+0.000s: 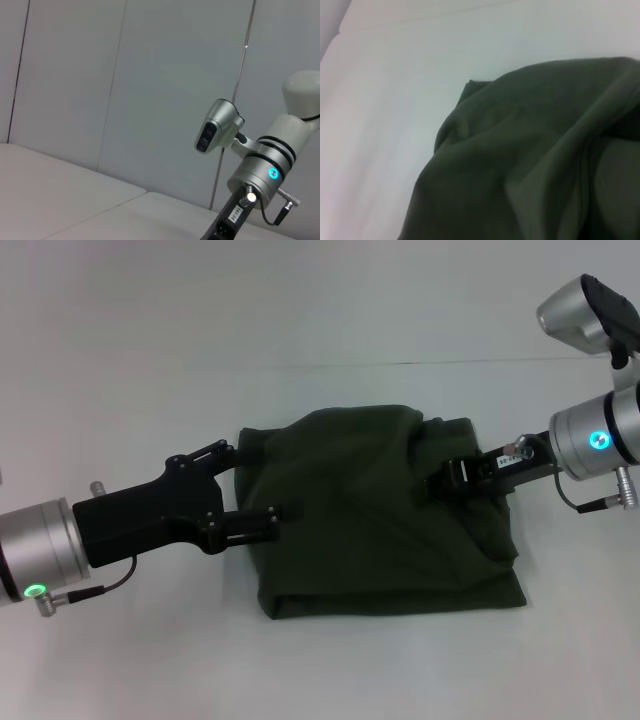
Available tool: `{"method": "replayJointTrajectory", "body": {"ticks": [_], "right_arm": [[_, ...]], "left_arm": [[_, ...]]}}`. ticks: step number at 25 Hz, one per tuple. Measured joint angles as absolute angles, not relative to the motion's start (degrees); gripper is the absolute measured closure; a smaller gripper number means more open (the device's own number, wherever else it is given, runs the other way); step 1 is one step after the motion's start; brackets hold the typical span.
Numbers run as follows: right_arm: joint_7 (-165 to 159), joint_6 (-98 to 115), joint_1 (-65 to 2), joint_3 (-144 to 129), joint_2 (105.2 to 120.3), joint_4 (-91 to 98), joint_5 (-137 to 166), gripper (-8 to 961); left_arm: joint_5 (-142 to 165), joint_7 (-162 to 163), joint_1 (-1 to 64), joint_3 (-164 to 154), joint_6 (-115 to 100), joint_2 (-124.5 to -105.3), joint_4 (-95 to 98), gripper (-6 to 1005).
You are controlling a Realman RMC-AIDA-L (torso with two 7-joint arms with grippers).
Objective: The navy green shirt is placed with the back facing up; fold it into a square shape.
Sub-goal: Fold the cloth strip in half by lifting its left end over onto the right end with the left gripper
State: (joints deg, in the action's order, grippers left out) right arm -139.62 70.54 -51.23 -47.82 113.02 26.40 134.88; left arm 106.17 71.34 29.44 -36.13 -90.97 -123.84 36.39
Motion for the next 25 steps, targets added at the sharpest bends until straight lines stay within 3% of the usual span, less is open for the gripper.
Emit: {"method": "replayJointTrajectory", "body": {"ticks": [11, 25], "right_arm": [[-136.7, 71.0, -47.6, -46.4, 113.01, 32.6, 134.8, 923], [-140.1, 75.0, -43.4, -44.6, 112.2, 33.4, 134.6, 924]], "left_arm": [[106.2, 71.2, 29.4, -36.1, -91.0, -123.93, 36.4, 66], [106.6, 71.8, 30.0, -36.1, -91.1, -123.54, 37.3, 67]]}}
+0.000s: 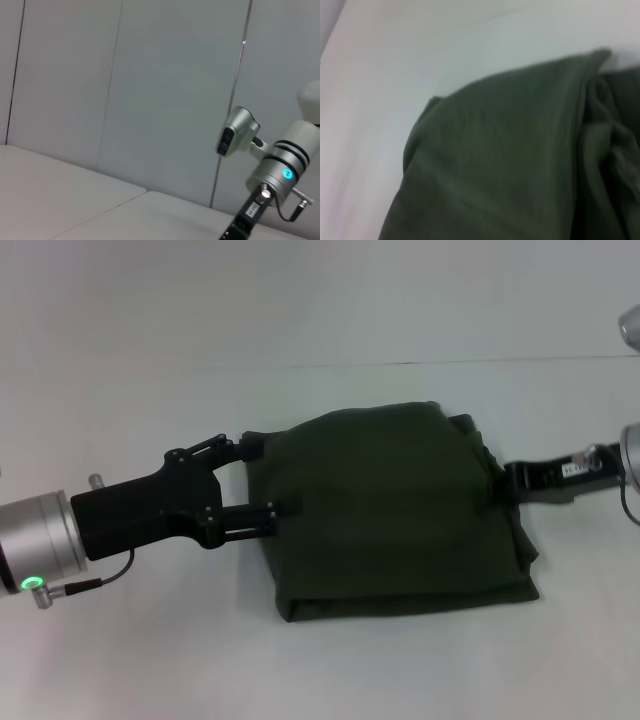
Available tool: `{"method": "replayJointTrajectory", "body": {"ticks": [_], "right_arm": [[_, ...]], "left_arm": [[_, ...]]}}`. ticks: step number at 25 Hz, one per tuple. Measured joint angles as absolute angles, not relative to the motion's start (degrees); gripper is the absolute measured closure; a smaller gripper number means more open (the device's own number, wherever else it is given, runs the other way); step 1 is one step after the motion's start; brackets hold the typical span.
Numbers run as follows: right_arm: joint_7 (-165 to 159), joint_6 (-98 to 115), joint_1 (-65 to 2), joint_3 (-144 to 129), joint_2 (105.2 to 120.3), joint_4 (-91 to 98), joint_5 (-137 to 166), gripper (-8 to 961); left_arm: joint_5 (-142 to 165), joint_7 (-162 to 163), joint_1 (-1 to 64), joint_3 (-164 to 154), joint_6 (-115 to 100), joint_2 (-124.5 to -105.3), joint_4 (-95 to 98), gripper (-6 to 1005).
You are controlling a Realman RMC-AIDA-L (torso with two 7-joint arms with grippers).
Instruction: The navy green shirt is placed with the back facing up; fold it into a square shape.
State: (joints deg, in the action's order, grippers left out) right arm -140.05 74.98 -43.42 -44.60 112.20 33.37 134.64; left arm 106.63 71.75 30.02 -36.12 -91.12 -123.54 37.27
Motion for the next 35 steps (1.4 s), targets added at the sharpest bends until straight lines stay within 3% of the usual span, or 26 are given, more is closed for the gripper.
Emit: {"method": "replayJointTrajectory", "body": {"ticks": [8, 13, 16, 21, 23, 26, 35], "right_arm": [[-143.9, 75.5, -41.6, -41.4, 111.01, 34.1, 133.9, 923], [-142.3, 75.3, -42.3, -38.3, 109.83, 36.1, 131.9, 817], [-140.5, 73.1, -42.0, -37.9, 109.93, 40.2, 128.4, 753], [-134.2, 66.9, -44.4, -39.1, 110.01, 40.6, 124.6, 498], [-132.0, 65.1, -46.0, -39.9, 109.98, 39.0, 124.7, 466], [-127.0, 61.7, -48.1, -41.2, 111.43, 37.2, 124.7, 417], [-104.2, 48.8, -46.4, -44.8, 119.63, 34.3, 121.6, 402]], "left_arm": [[106.8, 74.2, 30.8, -36.3, -90.5, -123.25, 38.9, 67], [106.8, 75.7, 31.1, -36.2, -90.5, -123.12, 39.8, 67], [106.6, 76.3, 31.3, -36.0, -90.4, -122.93, 40.0, 67], [106.2, 78.3, 32.3, -35.4, -90.4, -122.59, 40.3, 66], [106.2, 78.9, 32.8, -35.0, -90.4, -122.45, 40.3, 66], [105.8, 79.5, 33.2, -34.6, -90.3, -122.17, 40.3, 66], [105.1, 80.4, 33.6, -34.2, -90.3, -121.85, 40.3, 66]]}}
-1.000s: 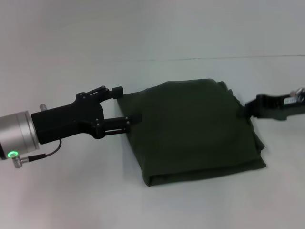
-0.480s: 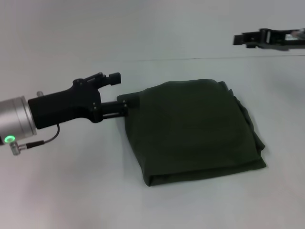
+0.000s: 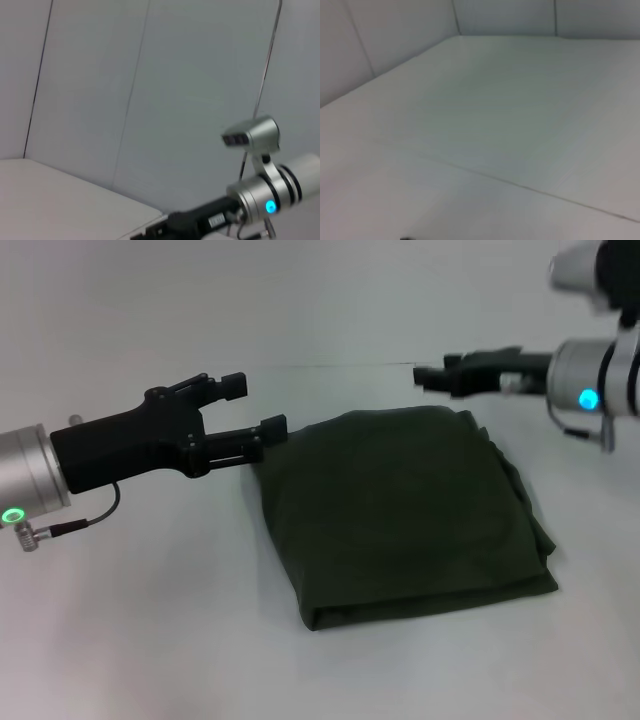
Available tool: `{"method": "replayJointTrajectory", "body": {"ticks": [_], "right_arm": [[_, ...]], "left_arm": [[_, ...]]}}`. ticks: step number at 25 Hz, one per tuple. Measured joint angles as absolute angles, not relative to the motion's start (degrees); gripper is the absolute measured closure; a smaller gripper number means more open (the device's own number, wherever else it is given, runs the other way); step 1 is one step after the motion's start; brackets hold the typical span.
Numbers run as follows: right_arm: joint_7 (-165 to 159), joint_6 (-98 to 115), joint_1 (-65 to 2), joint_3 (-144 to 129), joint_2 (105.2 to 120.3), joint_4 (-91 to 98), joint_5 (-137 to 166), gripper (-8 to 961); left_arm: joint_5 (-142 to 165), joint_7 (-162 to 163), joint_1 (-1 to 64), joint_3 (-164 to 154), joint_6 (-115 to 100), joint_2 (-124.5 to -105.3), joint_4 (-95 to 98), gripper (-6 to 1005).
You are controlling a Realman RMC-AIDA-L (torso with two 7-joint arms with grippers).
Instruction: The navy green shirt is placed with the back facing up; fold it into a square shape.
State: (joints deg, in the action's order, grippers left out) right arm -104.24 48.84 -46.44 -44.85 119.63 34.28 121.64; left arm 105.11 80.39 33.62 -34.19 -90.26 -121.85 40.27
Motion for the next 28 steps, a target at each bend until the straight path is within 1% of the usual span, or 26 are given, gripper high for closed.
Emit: {"method": "replayJointTrajectory", "body": {"ticks": [2, 6, 13, 15, 18, 21, 28], "right_arm": [[-98.0, 48.3, -45.6, -45.0, 119.84, 31.3, 117.3, 403], [-93.0, 47.9, -44.5, -45.0, 119.47, 28.4, 113.2, 401], [-101.1, 50.3, -44.6, -47.0, 117.88, 29.5, 118.3, 402], [-101.6, 49.7, -44.7, -48.0, 118.02, 29.3, 119.4, 403], [-102.1, 47.8, -44.7, -49.3, 118.8, 28.7, 121.9, 402], [-102.5, 45.3, -44.5, -49.7, 119.27, 28.2, 124.4, 401], [-106.1, 42.7, -43.5, -49.8, 119.34, 28.1, 128.0, 402]], "left_arm": [[105.1, 80.4, 33.5, -34.0, -90.3, -121.85, 40.2, 66], [105.6, 80.4, 33.2, -33.7, -90.6, -121.87, 40.3, 66], [105.9, 80.6, 33.4, -33.8, -90.5, -121.88, 40.3, 67], [106.0, 80.9, 33.5, -33.9, -90.4, -121.86, 40.2, 67], [106.0, 81.7, 33.7, -33.9, -90.3, -121.78, 40.3, 66], [106.0, 82.3, 34.0, -33.9, -90.3, -121.66, 40.3, 66], [106.0, 82.9, 34.7, -34.0, -90.3, -121.38, 40.2, 67]]}}
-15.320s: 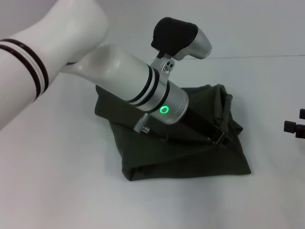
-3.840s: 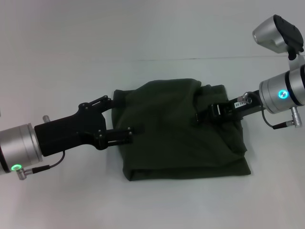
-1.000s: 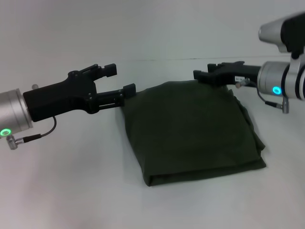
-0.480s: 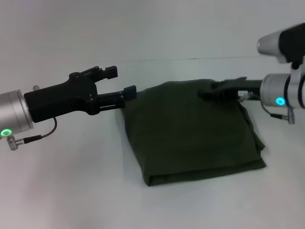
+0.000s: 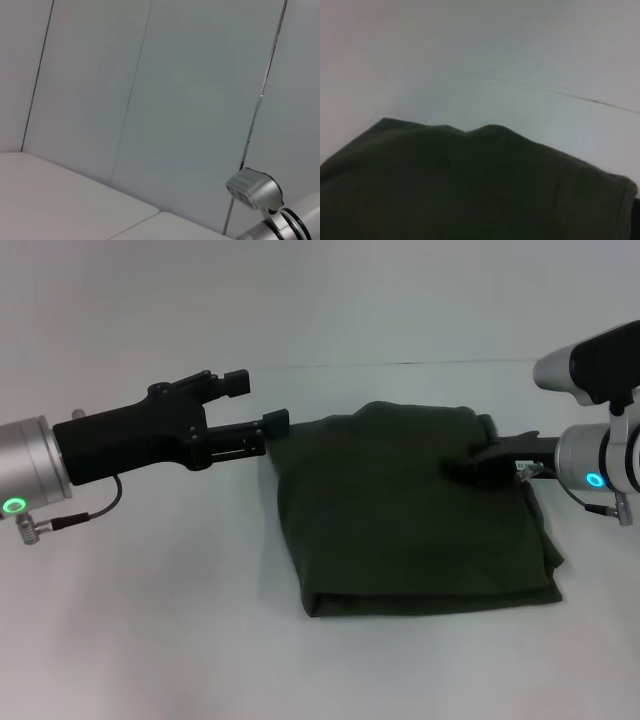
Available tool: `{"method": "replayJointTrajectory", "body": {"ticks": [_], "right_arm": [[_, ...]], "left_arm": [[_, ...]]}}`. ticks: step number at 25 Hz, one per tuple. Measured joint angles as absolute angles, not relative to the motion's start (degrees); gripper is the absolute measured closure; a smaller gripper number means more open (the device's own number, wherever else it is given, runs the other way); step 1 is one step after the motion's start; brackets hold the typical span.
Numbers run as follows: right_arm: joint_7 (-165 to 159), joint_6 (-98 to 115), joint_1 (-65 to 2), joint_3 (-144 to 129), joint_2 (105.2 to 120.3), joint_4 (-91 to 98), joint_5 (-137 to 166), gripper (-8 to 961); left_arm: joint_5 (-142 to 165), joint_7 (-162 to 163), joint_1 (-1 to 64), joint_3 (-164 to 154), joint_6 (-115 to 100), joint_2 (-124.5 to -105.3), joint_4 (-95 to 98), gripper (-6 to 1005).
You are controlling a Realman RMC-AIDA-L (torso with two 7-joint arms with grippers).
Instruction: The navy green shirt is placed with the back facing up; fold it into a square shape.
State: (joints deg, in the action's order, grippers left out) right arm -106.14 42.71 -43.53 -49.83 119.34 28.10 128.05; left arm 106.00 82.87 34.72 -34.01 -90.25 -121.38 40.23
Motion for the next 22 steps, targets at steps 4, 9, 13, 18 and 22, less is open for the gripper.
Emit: {"method": "replayJointTrajectory", "body": {"ticks": [4, 9, 13, 18, 22], "right_arm": [[-108.3, 45.0, -42.9, -49.5, 119.05, 29.2, 128.5, 403], [-111.8, 55.2, -39.8, -45.3, 118.03, 36.3, 124.7, 401], [-115.7, 67.8, -38.7, -40.8, 114.53, 39.3, 120.7, 393], [-119.2, 77.9, -37.0, -35.3, 109.84, 36.9, 119.4, 379], [-122.4, 83.5, -35.3, -34.1, 106.93, 35.5, 119.4, 367]], "left_arm": [[106.4, 83.5, 35.1, -34.2, -90.2, -121.19, 40.1, 67], [107.2, 84.8, 34.9, -34.4, -90.2, -121.13, 40.0, 67], [108.3, 88.5, 34.7, -34.6, -90.0, -121.38, 39.4, 66], [111.5, 95.4, 34.9, -35.8, -87.6, -121.46, 36.2, 66], [116.7, 106.6, 36.2, -37.4, -86.1, -120.98, 35.6, 66]]}}
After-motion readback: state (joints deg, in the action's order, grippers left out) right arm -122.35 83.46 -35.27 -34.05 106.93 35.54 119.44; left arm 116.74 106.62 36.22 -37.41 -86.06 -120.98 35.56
